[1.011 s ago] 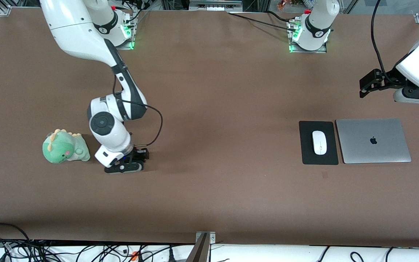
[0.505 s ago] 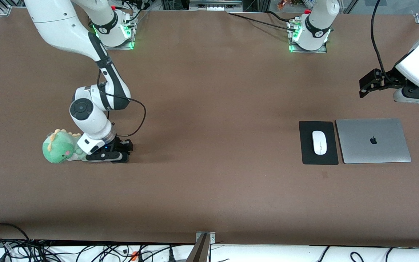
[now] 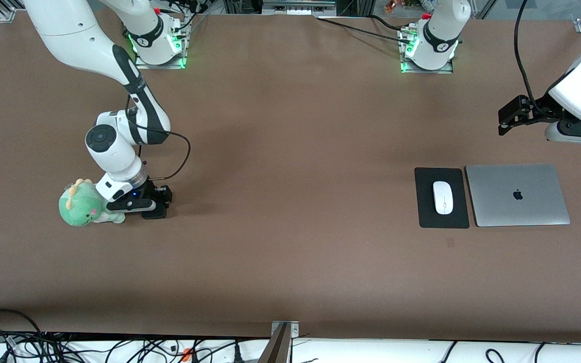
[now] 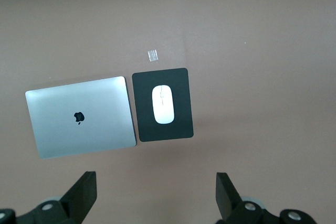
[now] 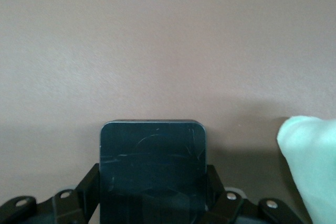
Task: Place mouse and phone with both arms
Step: 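Carry the phone with the right gripper toward the green plush toy, then lower the phone beside the plush toy and open the right gripper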
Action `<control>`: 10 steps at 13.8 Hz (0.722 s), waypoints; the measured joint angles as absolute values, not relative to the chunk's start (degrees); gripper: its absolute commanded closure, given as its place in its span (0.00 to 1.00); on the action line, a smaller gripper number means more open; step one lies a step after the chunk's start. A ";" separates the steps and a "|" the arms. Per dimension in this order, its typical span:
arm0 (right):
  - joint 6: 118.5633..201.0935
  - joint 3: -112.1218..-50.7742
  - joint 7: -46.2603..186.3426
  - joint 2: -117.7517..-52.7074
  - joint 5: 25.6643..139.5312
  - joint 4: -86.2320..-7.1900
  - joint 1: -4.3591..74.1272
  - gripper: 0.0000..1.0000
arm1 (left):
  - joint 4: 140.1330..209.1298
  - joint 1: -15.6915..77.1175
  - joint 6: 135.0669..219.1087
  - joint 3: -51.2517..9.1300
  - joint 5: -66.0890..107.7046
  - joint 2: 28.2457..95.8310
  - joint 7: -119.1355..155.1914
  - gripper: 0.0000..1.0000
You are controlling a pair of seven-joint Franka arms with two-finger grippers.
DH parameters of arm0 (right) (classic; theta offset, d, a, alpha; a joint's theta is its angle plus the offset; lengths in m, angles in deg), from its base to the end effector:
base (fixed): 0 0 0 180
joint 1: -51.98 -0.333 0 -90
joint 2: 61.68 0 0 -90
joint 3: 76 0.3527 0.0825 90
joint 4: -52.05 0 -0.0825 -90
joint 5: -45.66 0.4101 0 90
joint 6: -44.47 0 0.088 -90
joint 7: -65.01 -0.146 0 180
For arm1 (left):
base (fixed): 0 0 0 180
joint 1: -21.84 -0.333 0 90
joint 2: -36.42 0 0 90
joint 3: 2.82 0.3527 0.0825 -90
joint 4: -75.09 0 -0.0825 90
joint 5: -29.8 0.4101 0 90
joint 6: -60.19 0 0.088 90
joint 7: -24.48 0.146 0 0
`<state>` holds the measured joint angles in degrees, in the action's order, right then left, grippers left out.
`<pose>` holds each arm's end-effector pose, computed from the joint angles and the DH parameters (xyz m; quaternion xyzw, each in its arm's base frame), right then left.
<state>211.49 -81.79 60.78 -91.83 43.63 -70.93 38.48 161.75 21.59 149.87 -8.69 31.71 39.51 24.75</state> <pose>0.6225 0.0854 0.1489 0.9905 0.0566 0.1242 0.0175 0.5966 -0.0521 0.6191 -0.9986 0.0512 -0.0002 0.0139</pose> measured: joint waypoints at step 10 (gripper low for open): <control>212.52 -81.35 61.60 -91.49 43.63 -71.86 38.82 0.00 | 161.75 21.60 149.87 -8.69 31.71 39.51 24.75 0.00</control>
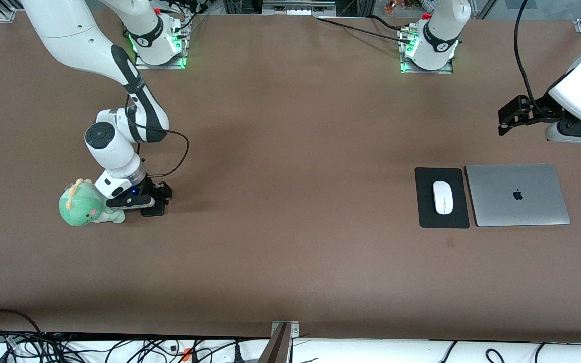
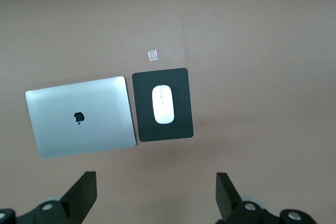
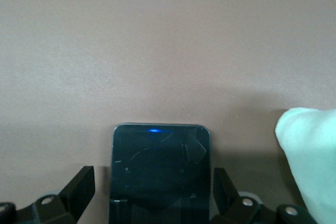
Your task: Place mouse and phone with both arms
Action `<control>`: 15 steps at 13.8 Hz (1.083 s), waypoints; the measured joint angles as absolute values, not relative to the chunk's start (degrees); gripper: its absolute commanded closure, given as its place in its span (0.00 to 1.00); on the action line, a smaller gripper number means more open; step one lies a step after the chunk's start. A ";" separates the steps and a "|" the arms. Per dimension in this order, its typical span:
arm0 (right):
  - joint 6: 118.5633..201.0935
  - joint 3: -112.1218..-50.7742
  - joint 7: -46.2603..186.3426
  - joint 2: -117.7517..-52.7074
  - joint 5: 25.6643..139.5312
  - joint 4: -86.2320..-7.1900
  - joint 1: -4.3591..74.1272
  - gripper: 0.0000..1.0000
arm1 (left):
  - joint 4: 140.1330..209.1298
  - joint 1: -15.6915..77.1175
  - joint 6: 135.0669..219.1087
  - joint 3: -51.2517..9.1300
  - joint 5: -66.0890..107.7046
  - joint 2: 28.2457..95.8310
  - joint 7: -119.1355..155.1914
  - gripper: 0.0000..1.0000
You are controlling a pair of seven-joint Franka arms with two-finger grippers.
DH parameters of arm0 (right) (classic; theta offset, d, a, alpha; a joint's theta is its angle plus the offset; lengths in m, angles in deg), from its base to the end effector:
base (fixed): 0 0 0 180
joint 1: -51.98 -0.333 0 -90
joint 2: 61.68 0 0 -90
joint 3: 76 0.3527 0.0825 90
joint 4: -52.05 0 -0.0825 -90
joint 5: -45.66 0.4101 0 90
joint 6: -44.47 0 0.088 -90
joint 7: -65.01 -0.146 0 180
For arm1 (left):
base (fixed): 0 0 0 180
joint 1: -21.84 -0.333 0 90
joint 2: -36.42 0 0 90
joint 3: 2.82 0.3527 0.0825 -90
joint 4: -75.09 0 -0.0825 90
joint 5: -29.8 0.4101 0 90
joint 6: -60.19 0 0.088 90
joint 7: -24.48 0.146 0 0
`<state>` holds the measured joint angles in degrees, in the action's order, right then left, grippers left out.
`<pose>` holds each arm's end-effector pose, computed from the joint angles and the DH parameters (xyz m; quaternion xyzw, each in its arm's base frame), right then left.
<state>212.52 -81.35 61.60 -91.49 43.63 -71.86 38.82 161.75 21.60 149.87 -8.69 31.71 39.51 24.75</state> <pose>0.6183 0.0859 0.1484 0.9897 0.0638 0.1275 0.0156 0.5966 -0.0522 0.6191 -0.9986 0.0513 -0.0002 0.0139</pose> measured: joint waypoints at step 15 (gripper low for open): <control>174.04 -80.91 61.65 -71.49 43.67 -60.27 38.95 0.00 | 161.75 21.74 149.87 -8.74 31.71 39.51 24.75 0.00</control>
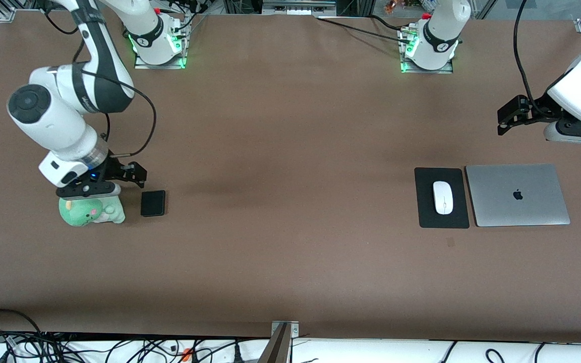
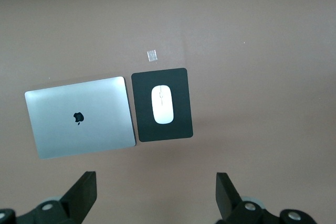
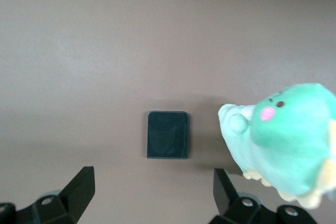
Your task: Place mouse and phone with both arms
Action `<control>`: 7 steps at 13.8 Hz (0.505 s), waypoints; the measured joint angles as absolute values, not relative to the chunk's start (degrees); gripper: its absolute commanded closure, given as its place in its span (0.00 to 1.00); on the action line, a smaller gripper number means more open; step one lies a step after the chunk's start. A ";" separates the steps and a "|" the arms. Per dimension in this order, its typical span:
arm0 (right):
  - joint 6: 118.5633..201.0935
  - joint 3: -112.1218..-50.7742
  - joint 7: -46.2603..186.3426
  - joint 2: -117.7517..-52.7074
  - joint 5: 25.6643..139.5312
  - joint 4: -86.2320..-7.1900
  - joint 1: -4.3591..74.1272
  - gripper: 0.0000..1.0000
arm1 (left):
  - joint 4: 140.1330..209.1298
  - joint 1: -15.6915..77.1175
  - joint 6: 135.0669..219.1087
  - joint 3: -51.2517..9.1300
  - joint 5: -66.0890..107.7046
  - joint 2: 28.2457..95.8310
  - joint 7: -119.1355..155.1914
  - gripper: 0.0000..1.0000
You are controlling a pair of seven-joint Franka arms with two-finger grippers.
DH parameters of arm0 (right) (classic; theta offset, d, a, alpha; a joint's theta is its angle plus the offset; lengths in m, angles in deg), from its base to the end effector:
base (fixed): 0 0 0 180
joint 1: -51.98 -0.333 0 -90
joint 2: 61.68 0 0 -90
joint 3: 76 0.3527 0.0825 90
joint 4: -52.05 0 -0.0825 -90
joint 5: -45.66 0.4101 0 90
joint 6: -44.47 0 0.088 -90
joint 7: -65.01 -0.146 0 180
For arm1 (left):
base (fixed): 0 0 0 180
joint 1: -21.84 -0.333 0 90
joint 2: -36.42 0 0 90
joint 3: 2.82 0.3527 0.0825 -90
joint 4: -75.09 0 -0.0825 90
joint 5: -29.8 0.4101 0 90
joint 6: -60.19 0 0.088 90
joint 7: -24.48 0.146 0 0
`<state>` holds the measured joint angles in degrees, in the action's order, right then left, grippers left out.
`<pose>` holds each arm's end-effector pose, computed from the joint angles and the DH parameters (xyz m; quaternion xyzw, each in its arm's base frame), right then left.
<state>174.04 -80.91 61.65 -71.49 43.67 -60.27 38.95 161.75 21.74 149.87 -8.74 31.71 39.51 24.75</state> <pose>0.6324 0.0898 0.3853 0.9963 0.0527 0.0669 0.0147 0.5964 -0.0542 0.6191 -0.9985 0.0530 -0.0002 0.0139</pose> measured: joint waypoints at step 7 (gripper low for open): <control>160.67 -84.83 62.43 -60.86 43.68 -58.57 40.02 0.00 | 161.75 21.77 149.87 -8.74 31.71 39.51 24.75 0.00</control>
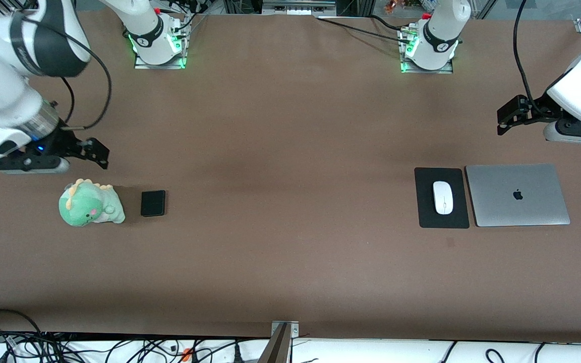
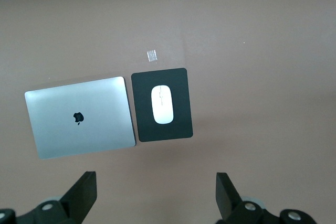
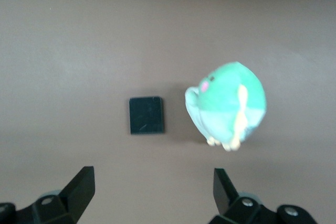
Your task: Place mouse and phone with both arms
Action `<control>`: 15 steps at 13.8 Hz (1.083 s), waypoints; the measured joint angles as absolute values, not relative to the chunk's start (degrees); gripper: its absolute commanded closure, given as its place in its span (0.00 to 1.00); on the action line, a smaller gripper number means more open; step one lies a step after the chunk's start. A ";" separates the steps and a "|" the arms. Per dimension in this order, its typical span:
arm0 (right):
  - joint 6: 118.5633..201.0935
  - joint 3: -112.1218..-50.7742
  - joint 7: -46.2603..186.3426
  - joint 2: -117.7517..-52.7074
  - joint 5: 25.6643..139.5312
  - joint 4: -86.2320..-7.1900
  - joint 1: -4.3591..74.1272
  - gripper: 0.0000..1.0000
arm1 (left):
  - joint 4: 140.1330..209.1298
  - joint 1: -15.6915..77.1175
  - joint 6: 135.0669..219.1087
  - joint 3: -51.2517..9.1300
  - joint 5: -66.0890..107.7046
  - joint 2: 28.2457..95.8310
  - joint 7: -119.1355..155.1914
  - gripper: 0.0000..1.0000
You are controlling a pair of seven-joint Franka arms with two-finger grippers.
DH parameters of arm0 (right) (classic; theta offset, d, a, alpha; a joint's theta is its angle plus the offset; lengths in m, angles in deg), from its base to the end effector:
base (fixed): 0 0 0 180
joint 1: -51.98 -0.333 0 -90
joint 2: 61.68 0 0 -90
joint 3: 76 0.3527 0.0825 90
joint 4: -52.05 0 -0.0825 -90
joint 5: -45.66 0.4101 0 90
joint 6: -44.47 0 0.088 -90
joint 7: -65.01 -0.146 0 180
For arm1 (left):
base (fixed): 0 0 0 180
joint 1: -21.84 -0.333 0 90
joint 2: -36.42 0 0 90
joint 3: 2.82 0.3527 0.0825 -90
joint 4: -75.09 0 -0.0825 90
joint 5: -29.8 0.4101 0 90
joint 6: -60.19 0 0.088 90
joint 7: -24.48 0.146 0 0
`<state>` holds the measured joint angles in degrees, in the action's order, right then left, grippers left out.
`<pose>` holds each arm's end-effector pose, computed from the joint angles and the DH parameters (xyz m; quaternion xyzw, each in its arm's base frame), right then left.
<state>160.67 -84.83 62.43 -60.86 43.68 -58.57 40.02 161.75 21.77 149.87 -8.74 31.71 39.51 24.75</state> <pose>0.5943 0.0290 0.4902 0.9983 0.0115 0.0564 0.0120 0.5964 -0.0545 0.6191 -0.9985 0.0532 -0.0002 0.0139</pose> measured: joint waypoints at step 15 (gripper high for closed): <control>140.37 -79.64 63.70 -52.51 43.68 -48.94 50.53 0.00 | 161.75 21.88 149.87 -8.77 31.71 39.51 24.75 0.00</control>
